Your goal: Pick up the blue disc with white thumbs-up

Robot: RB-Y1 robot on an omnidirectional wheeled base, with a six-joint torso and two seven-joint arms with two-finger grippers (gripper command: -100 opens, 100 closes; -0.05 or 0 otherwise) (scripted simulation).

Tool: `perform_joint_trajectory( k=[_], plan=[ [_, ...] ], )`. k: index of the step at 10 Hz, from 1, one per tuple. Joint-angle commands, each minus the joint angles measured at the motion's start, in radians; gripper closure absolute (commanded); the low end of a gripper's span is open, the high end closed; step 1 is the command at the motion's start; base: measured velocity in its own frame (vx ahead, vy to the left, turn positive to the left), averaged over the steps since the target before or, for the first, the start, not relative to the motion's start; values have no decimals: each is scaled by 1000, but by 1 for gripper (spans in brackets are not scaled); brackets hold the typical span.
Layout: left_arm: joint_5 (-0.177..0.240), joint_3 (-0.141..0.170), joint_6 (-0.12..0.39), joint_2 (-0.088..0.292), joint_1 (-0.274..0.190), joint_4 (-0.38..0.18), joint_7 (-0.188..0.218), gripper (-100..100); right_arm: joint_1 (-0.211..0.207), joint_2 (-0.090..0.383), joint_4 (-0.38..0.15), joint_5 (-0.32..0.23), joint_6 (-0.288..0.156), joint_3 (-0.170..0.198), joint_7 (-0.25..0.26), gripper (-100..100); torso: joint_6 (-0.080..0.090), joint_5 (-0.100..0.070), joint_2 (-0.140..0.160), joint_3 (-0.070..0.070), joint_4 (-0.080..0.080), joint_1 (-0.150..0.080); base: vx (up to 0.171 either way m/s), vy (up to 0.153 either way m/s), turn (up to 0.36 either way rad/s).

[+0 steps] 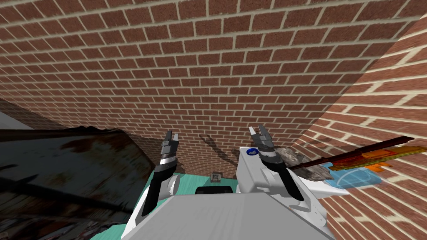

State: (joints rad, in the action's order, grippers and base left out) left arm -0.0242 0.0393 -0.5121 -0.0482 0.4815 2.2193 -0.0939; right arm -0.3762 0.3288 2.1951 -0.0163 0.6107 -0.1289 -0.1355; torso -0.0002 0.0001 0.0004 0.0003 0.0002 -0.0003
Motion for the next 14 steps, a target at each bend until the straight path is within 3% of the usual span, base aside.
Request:
perform_joint_trajectory(
  k=[1, 9, 14],
  plan=[
    [0, 0, 0, 0, 0, 0, 0, 0, 4, 36, -10, -7, 13, -6, -11, -100, 0, 0, 0, 0, 0, 0, -15, 10, 50],
    [0, 0, 0, 0, 0, 0, 0, 0, 4, 36, -10, -7, 13, -6, -11, -100, 0, 0, -1, -1, 0, -1, 1, -1, -2],
    [0, 0, 0, 0, 0, 0, 0, 0, -33, 175, -29, -64, 42, -24, -12, -100, 0, 0, -1, 0, 0, -1, -3, 2, 12]
  ],
)
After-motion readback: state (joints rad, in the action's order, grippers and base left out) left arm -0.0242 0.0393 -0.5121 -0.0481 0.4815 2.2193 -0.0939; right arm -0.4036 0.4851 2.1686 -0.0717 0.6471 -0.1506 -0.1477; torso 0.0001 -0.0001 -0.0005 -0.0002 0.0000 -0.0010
